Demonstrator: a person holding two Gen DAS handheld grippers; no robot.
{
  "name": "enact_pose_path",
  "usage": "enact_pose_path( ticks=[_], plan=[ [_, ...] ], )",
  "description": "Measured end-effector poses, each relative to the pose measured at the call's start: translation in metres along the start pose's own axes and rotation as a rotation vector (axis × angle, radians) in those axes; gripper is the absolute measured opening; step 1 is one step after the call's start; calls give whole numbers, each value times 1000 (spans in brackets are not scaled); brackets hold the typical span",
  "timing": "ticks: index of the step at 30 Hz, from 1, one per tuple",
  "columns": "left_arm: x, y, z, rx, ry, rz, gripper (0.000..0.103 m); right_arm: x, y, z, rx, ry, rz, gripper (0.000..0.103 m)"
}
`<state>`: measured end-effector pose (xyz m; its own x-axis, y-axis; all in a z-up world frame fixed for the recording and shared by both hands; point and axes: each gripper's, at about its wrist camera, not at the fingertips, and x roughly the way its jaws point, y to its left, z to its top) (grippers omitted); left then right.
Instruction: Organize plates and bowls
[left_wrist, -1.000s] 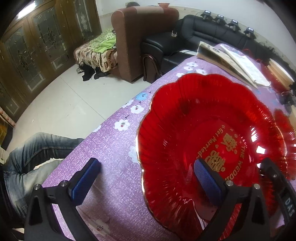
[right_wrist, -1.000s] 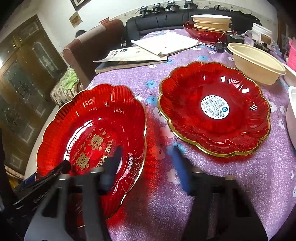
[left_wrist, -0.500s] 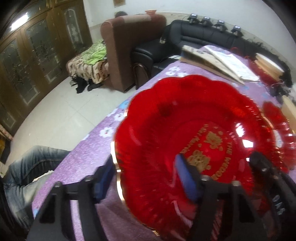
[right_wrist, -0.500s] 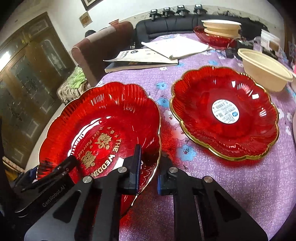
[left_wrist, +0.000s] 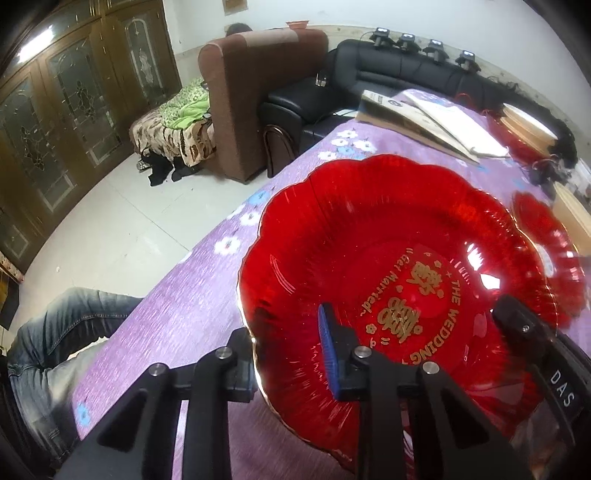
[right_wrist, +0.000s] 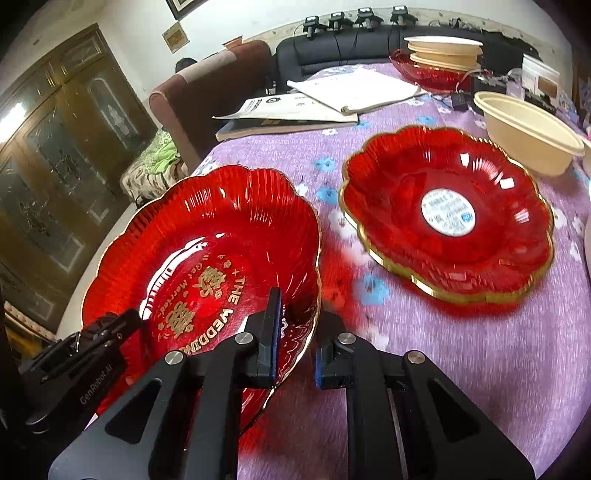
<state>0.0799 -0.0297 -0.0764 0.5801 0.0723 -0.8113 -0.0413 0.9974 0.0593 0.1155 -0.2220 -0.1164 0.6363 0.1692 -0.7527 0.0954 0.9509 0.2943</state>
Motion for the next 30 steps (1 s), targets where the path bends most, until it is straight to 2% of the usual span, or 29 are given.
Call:
enact_pose_path(
  ticks=[5, 9, 11, 12, 14, 16, 21, 24, 26, 28, 30],
  plan=[
    [-20, 21, -31, 32, 4, 14, 27, -14, 13, -26, -31, 50, 36, 14],
    [-33, 46, -51, -11, 40, 21, 30, -26, 32, -51, -87, 73, 63, 14],
    [-36, 55, -56, -43, 76, 15, 36, -28, 36, -57, -84, 105, 118, 18],
    [-38, 61, -59, -66, 91, 3, 46, -28, 36, -59, -72, 133, 154, 19],
    [-47, 67, -63, -93, 70, -20, 52, -28, 32, -59, -59, 178, 196, 22],
    [-60, 73, -68, -101, 55, 33, 71, -34, 25, -59, -53, 183, 217, 26],
    [-105, 83, -74, -82, -58, 82, 72, -74, -11, -60, -46, 78, 280, 36],
    [-130, 84, -62, -78, -132, 82, 73, -104, -41, -58, -34, -11, 260, 36],
    [-145, 71, -44, -54, -190, 29, 80, -118, -68, -50, 8, -49, 197, 42],
    [-153, 46, -21, -18, -221, -29, 82, -124, -96, -37, 77, -73, 161, 42],
    [-151, 19, 2, 17, -217, -88, 82, -122, -124, -20, 160, -60, 101, 42]
  ],
)
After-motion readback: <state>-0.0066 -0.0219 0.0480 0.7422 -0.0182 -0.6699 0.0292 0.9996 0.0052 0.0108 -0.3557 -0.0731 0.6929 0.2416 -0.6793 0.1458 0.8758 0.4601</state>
